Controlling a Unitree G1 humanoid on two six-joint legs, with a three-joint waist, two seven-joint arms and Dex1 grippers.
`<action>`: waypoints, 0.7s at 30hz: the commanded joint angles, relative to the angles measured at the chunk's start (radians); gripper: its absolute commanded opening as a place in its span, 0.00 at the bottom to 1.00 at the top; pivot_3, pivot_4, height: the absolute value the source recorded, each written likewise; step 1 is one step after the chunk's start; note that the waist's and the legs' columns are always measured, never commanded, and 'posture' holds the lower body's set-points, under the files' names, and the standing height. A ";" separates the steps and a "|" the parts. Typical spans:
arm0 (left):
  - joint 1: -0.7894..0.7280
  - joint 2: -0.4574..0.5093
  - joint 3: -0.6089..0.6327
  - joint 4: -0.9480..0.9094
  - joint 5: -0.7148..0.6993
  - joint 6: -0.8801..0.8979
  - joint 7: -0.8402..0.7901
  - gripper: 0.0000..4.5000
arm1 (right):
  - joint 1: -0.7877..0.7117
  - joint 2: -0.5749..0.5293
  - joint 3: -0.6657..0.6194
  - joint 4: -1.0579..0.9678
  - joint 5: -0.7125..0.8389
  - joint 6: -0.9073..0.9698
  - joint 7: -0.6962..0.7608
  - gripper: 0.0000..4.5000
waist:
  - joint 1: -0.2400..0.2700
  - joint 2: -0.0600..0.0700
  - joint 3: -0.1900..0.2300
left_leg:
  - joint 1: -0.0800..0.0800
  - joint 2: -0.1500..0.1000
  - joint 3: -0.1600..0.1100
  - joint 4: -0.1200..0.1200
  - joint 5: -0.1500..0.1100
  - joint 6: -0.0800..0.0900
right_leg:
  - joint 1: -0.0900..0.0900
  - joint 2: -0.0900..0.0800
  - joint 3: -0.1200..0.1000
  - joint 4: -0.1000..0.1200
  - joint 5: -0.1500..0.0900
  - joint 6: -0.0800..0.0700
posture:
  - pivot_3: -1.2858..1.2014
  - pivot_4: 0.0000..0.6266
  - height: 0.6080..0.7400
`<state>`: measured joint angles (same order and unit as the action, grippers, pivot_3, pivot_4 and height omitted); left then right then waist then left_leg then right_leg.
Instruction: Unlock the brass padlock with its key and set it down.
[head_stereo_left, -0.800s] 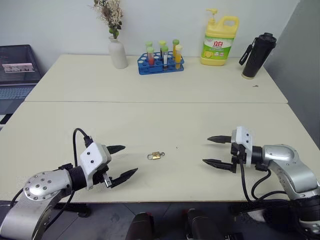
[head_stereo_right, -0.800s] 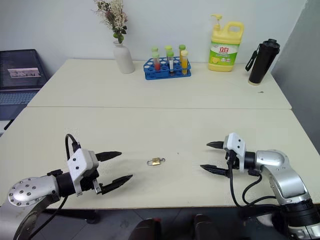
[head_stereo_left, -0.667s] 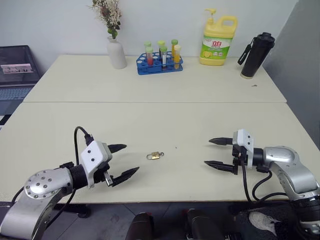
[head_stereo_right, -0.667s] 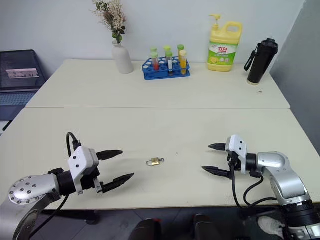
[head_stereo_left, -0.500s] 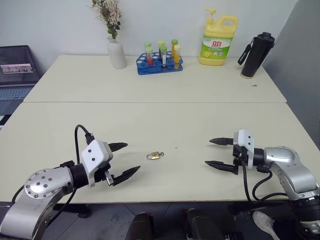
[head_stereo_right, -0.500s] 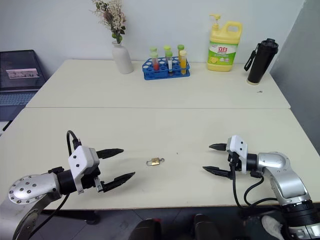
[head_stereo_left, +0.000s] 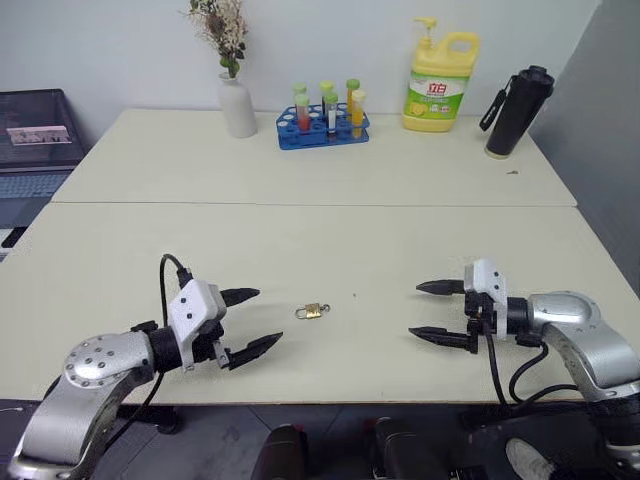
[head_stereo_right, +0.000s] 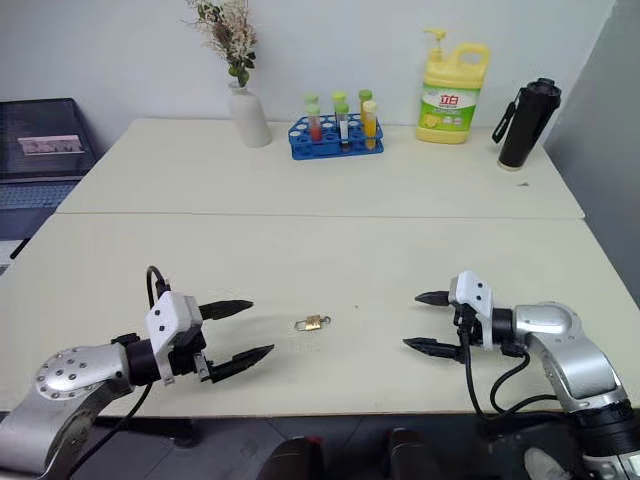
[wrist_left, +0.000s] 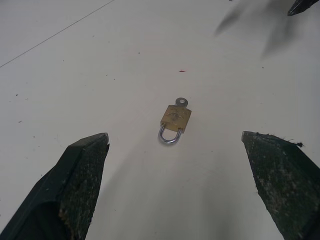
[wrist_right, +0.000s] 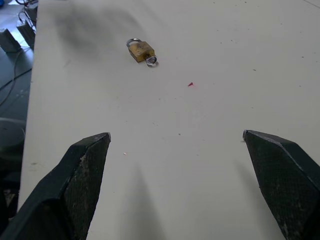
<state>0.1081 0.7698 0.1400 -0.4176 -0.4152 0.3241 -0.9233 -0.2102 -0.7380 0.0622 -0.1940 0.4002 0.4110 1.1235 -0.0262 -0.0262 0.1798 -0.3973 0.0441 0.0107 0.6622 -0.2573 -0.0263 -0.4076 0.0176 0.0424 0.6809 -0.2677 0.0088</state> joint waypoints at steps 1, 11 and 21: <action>-0.084 -0.002 -0.108 0.027 0.077 -0.039 -0.017 1.00 | -0.010 -0.013 -0.016 -0.091 0.042 0.083 -0.029 1.00 | 0.000 0.000 0.000 | 0.000 0.000 0.000 0.000 0.000 0.000 | 0.000 0.000 0.000 0.000 0.000 0.000 | 0.52 0.24 1.00; -0.262 -0.077 -0.265 0.253 0.233 -0.138 0.004 1.00 | -0.014 -0.006 0.004 -0.176 0.045 0.170 -0.095 1.00 | -0.002 0.000 0.000 | 0.000 0.000 0.000 0.000 0.000 0.000 | 0.000 0.001 0.000 0.000 0.000 0.000 | 0.52 0.24 1.00; -0.352 -0.138 -0.326 0.364 0.253 -0.153 -0.048 1.00 | 0.013 -0.007 -0.004 -0.258 0.103 0.249 -0.121 1.00 | -0.002 0.000 0.000 | -0.001 0.000 -0.001 0.000 0.000 0.000 | 0.000 0.001 0.000 0.000 0.000 0.000 | 0.52 0.24 1.00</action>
<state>-0.2293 0.6341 -0.1902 -0.0426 -0.1513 0.1714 -0.9577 -0.2014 -0.7381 0.0811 -0.4060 0.4679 0.6484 1.0016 -0.0283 -0.0264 0.1797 -0.3983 0.0441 0.0097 0.6624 -0.2573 -0.0263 -0.4077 0.0186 0.0421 0.6810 -0.2676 0.0090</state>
